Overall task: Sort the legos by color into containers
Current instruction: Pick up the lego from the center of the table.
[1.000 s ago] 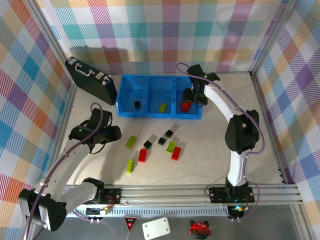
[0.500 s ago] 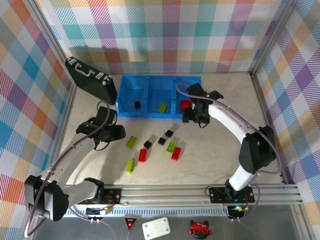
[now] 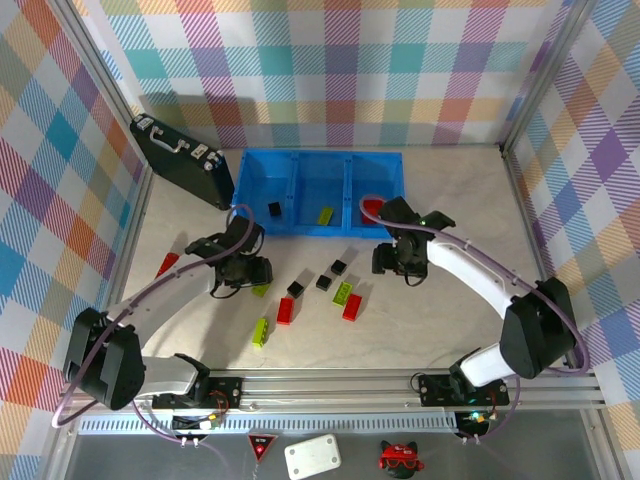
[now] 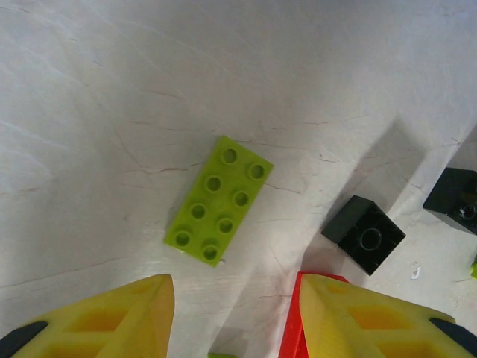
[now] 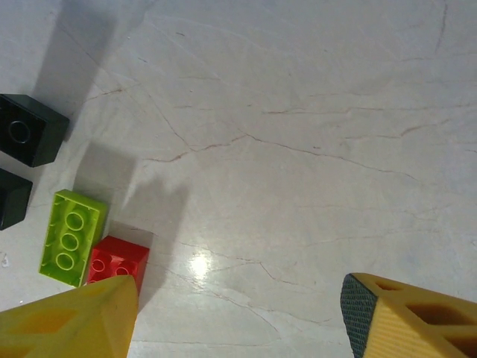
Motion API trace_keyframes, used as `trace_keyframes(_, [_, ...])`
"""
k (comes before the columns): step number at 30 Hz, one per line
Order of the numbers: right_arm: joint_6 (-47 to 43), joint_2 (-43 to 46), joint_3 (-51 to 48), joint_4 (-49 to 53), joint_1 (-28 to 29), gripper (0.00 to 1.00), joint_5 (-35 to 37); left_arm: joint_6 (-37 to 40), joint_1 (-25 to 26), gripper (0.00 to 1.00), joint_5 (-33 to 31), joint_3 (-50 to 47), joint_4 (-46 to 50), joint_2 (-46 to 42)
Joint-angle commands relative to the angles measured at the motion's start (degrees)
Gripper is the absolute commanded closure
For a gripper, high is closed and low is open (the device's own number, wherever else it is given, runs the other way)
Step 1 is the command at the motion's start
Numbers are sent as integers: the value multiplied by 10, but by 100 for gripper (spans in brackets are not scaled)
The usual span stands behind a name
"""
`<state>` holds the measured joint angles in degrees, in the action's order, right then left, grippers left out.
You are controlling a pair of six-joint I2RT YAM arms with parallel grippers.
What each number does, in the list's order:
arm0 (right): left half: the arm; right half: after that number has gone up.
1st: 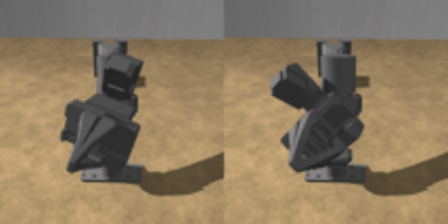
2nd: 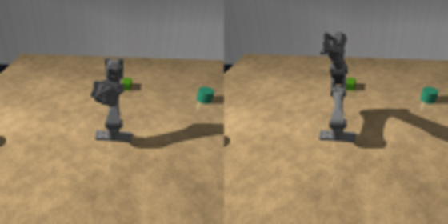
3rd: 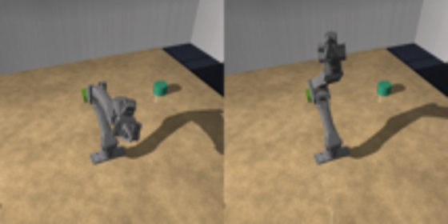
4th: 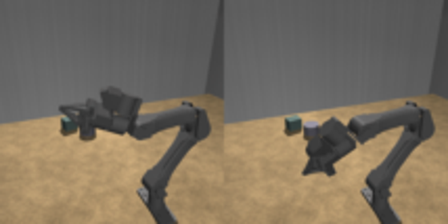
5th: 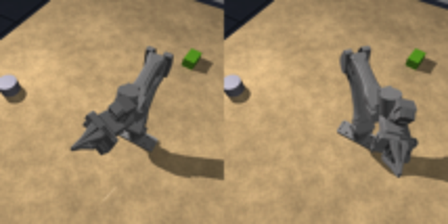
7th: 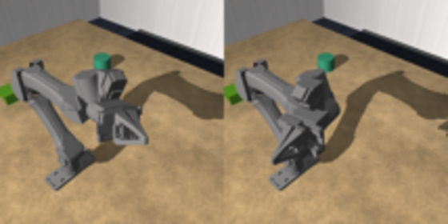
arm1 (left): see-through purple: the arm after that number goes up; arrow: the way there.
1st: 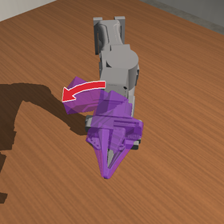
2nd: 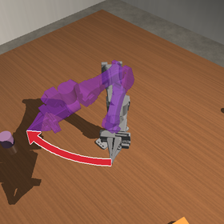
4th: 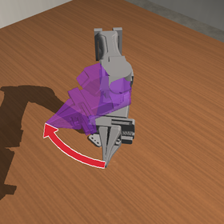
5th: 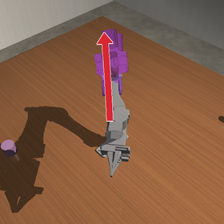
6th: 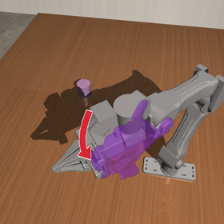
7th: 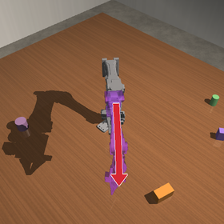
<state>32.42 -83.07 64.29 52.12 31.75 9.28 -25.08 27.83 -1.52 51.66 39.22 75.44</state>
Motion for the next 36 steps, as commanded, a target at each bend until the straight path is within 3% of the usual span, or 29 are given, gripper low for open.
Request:
trace_keyframes(1, [21,26,-12,5,3,27,13,-13,24,52,-8,31,-16,26])
trace_keyframes(7, [28,52,-21,15,3,27,19,21,60,52,9,61,-27,73])
trace_keyframes(15, [36,82,-42,26,3,27,28,199,77,49,67,119,18,139])
trace_keyframes(19, [36,88,-48,26,3,27,31,232,87,45,76,141,35,169])
trace_keyframes(27, [33,93,-47,29,3,27,36,261,128,42,24,198,71,247])
trace_keyframes(36, [33,93,-53,30,3,26,36,276,137,41,-29,200,95,295])
